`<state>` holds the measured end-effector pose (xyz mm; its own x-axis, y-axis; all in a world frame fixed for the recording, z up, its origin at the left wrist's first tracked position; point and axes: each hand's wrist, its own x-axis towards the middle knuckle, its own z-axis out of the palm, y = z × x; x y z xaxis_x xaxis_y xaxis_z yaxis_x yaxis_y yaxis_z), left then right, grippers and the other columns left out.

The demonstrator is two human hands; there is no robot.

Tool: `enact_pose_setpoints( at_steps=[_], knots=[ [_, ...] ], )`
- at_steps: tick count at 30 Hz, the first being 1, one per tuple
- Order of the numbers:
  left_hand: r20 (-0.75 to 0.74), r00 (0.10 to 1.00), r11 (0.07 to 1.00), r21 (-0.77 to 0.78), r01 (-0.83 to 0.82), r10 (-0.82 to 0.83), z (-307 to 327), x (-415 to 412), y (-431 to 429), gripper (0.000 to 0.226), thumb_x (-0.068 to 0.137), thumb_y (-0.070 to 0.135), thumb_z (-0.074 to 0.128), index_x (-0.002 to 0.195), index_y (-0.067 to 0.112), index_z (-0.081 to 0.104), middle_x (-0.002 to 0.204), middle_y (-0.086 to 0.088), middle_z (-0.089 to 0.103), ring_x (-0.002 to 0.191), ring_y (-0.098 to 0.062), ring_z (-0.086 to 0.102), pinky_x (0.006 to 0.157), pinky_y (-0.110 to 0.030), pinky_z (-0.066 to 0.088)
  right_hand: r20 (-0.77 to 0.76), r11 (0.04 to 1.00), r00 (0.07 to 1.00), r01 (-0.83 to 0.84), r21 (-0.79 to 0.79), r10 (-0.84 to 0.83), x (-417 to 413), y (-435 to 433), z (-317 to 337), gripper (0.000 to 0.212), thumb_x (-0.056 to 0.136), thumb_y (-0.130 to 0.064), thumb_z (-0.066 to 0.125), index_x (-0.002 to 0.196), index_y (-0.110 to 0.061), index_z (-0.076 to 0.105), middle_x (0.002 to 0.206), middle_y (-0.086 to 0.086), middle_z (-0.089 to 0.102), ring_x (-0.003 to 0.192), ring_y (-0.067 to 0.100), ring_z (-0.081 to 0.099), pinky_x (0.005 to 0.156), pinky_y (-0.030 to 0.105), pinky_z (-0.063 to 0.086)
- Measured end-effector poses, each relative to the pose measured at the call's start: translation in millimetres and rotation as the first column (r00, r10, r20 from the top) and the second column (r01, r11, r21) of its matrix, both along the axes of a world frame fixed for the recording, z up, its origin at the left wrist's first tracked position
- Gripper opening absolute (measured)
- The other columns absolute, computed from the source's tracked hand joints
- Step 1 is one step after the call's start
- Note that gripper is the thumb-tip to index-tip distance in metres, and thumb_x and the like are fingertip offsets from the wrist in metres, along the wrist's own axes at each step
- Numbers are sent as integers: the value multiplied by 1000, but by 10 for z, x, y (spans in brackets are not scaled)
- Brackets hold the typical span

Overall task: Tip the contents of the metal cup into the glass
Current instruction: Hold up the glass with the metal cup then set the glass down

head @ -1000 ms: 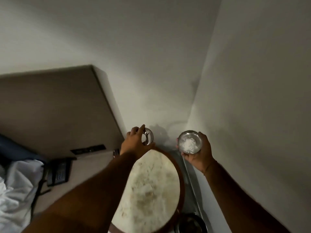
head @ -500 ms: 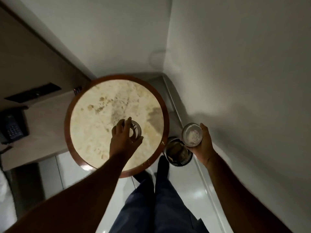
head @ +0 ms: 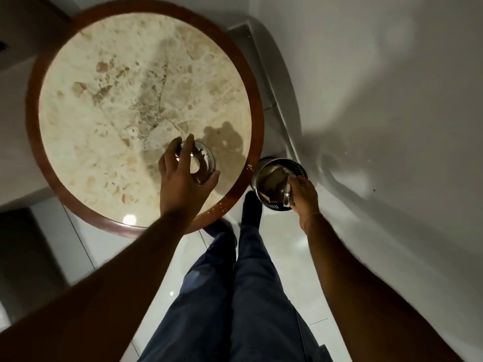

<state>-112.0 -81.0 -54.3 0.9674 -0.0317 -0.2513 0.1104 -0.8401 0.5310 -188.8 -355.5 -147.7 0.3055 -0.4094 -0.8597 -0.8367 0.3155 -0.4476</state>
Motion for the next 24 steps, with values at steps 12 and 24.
enact_pose_setpoints(
  at_steps=[12,24],
  knots=[
    [76,996,998,-47,-47,50,-123,-135,58,95,86,45,84,165,25,35,169,-9,33,153,-33,31,113,-37,37,-60,942,996,-89,-324,73,-10,124,-436,65,89,-42,82,144,-15,61,148,11,63,134,34,60,102,37,51],
    [81,994,996,-72,-61,66,-149,-158,30,94,86,47,83,165,21,38,167,-12,35,152,-35,33,117,-42,39,-95,854,965,-262,-448,246,83,143,-534,73,83,-41,87,145,-18,56,147,18,55,128,36,58,91,32,46]
  ],
)
